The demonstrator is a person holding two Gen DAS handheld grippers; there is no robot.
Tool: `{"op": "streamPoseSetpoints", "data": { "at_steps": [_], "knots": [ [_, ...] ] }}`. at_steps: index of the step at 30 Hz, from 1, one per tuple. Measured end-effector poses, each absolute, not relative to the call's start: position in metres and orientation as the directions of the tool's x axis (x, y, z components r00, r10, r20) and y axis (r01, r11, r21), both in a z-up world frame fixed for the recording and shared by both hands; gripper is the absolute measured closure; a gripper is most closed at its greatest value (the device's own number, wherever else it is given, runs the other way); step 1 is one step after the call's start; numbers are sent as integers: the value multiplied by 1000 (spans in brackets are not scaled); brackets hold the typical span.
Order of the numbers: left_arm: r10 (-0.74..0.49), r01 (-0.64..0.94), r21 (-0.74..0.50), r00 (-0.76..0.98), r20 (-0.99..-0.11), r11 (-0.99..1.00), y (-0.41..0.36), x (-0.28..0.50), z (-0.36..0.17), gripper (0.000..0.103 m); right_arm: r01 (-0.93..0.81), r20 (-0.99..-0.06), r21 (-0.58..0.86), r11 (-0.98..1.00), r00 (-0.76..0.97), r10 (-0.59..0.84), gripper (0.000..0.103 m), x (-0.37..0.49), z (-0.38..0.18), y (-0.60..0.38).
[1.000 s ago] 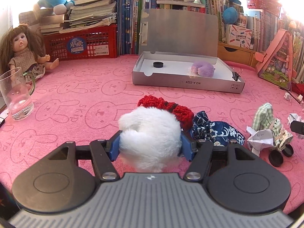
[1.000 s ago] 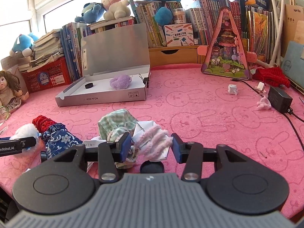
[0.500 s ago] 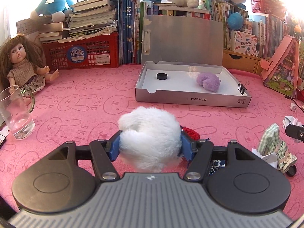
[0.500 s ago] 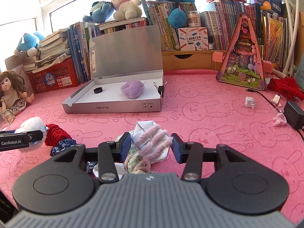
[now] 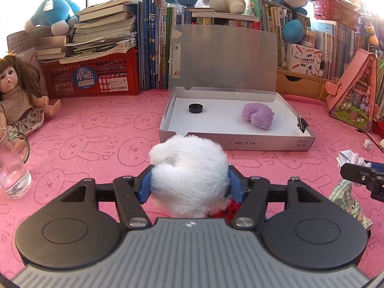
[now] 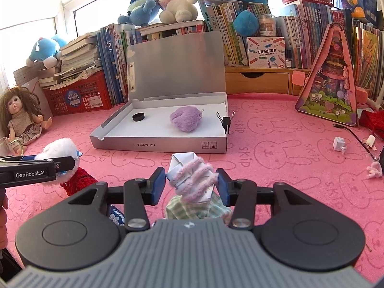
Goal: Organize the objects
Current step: 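Carry the white pompom with the left gripper while the right gripper grasps the folded paper, then lower the pompom and paper into the box and open both grippers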
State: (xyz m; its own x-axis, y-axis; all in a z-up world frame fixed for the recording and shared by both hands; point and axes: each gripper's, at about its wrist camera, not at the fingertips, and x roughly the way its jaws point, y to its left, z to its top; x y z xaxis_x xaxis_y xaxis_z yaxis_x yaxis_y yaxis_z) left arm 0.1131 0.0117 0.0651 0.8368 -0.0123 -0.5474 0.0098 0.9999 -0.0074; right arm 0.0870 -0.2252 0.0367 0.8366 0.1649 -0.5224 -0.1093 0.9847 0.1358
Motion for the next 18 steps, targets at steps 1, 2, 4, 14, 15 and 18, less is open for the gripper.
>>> {"op": "streamPoseSetpoints", "data": {
  "at_steps": [1,2,4,14,15,18],
  "knots": [
    [-14,12,-7,837,-547,1000,11,116,66,35,-111,-524,136,985,835,166,52,89,37,-225],
    [-18,16,-9,837,-547,1000,11,119,67,35,-112,-526,136,984,834,168,52,92,38,-224],
    [-32,22,-23,834,-550,999,12,125,69,35,-114,-531,139,984,830,171,52,98,39,-224],
    [-83,51,-75,848,-524,996,18,161,80,35,-101,-562,164,981,808,177,53,137,45,-229],
    [-87,53,-79,848,-523,995,19,166,81,35,-98,-565,166,981,806,176,53,142,45,-230],
    [-99,62,-89,848,-521,994,18,181,81,35,-93,-571,172,981,802,176,53,157,47,-231]
  ]
}}
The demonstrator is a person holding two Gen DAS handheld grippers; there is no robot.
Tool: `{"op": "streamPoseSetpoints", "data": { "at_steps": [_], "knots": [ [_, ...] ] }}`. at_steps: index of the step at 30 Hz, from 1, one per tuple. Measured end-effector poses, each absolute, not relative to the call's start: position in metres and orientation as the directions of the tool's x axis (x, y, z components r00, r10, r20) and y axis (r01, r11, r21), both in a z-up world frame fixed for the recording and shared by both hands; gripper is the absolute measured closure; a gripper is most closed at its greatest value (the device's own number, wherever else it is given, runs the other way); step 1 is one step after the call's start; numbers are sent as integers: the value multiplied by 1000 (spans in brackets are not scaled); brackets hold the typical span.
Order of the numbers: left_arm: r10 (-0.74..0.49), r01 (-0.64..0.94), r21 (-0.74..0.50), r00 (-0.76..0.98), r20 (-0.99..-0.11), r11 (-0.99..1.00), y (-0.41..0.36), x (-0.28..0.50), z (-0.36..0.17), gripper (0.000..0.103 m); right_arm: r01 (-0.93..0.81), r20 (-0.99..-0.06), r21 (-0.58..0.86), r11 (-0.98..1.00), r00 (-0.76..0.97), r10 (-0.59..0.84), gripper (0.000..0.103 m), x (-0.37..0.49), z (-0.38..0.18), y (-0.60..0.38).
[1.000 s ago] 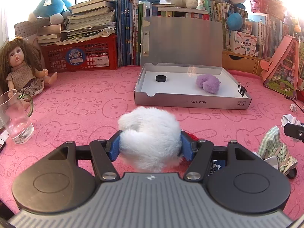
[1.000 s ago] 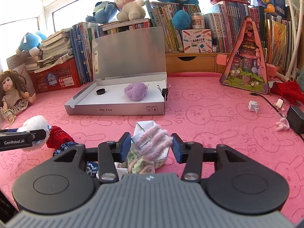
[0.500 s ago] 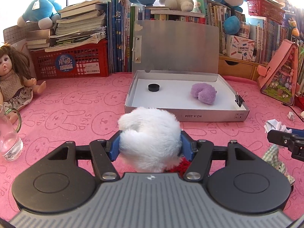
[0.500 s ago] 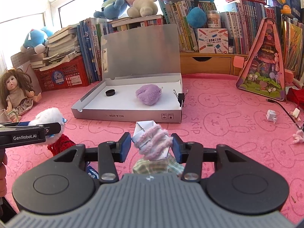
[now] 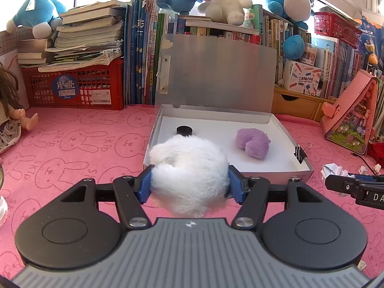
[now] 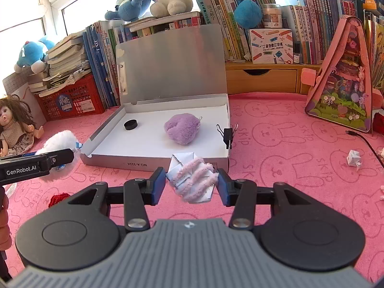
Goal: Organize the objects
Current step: 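Lower the pompom and paper into the box and open both grippers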
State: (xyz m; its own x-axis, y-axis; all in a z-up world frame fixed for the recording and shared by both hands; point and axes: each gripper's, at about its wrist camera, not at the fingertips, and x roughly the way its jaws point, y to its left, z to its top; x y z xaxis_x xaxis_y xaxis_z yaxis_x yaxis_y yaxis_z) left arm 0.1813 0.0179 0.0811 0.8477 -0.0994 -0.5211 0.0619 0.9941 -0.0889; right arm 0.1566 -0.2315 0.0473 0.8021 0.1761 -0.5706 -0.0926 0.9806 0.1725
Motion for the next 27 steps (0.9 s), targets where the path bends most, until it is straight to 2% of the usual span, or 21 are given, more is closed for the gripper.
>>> {"op": "streamPoseSetpoints", "data": {
  "at_steps": [5,15,18,27],
  "knots": [
    [-124,82,-102,839,-530,991,16,211,77,35,-96,-580,170,981,795,179,53,183,49,-231],
    [-74,48,-60,805,-589,997,4,275,59,35,-79,-631,146,986,761,154,52,242,28,-221],
    [-45,45,-15,796,-603,999,-1,289,51,35,-73,-643,146,987,750,151,52,252,19,-219],
    [-26,41,8,765,-643,999,-5,315,31,35,-92,-663,117,989,735,147,52,270,5,-207]
  ]
}}
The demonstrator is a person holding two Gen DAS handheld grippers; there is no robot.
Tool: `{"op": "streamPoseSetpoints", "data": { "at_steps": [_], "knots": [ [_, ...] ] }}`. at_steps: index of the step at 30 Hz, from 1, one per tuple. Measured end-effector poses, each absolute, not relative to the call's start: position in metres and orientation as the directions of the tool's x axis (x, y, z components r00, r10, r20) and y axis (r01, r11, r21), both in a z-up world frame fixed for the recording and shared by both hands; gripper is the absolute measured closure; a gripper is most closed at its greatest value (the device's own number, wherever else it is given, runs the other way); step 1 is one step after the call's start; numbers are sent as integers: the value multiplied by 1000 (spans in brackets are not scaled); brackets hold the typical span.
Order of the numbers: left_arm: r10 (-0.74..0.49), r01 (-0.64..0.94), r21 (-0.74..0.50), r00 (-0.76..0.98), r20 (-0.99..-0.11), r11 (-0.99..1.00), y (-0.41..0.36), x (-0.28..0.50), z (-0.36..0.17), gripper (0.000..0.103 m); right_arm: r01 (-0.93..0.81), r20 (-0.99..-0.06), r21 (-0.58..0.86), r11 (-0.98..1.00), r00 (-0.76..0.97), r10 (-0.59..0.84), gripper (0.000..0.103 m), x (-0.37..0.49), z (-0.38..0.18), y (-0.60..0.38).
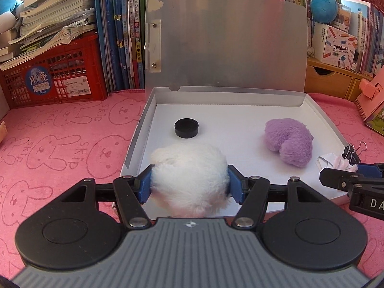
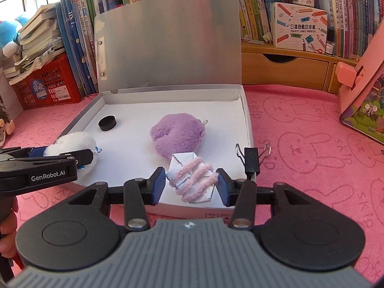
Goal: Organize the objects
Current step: 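Lower the pompom and paper into the box and open both grippers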
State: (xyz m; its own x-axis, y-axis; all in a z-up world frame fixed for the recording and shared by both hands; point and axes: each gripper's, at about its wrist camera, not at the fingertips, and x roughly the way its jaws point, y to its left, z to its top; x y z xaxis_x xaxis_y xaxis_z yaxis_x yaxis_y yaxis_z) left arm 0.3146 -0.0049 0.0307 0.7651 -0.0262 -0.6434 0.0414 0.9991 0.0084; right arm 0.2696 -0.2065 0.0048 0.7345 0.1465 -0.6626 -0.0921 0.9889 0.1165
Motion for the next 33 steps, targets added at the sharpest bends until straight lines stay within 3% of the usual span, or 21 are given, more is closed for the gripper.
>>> {"op": "streamPoseSetpoints", "data": {
  "at_steps": [33],
  "knots": [
    [-22,64,36,729,-685,997,-5,326,11,34,-88,-698,152,984,696,170,48,283,-11,-201]
  ]
}}
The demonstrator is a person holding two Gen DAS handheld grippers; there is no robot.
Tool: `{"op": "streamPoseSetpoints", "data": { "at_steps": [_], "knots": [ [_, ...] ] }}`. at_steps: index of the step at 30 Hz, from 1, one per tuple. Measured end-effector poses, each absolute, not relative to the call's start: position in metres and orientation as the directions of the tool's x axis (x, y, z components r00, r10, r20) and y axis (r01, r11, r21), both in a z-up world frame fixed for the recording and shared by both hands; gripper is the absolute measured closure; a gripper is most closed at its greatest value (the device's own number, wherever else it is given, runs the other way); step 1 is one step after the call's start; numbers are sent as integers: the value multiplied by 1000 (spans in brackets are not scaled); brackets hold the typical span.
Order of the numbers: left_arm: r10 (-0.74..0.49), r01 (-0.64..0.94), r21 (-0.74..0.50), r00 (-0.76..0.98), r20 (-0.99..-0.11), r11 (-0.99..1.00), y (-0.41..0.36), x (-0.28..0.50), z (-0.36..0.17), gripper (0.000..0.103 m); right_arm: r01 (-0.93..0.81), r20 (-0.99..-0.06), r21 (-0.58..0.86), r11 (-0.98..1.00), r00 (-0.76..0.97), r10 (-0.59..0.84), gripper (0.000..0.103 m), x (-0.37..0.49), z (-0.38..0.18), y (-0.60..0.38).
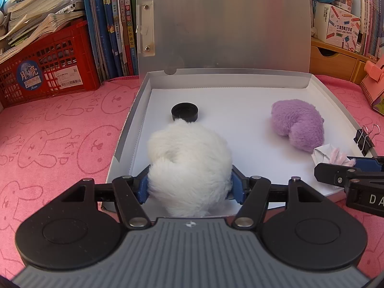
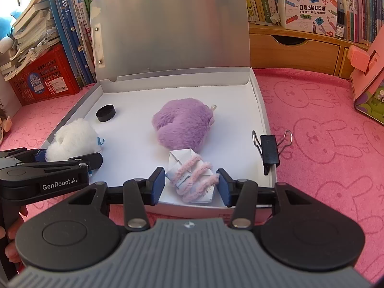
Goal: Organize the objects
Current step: 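Lower the pompom and paper into the box and open both grippers, then withdraw both grippers from the box back toward the remaining toys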
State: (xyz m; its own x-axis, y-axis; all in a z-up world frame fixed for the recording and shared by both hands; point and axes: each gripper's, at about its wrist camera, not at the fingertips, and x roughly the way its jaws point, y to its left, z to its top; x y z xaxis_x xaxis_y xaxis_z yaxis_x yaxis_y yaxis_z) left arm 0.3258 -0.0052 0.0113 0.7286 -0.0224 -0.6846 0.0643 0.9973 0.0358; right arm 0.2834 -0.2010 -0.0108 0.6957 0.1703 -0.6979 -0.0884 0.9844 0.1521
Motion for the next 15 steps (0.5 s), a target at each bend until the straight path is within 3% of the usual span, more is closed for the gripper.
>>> {"op": "streamPoseSetpoints", "data": {
  "at_steps": [2,9,15],
  "knots": [
    [-19,61,37,727,-686,997,-5,325,12,30,-87,-692,151,985,702,168,38,282,-9,-201],
    [-27,74,47,764,-645,996,-7,312,26,20,-88,-678,157,984,715,172,31,276,2,-204],
    [-58,108,46,792,-607,993,-12,290,47,20,-95,-646,163,982,742,179,27,260,21,-210]
  ]
}}
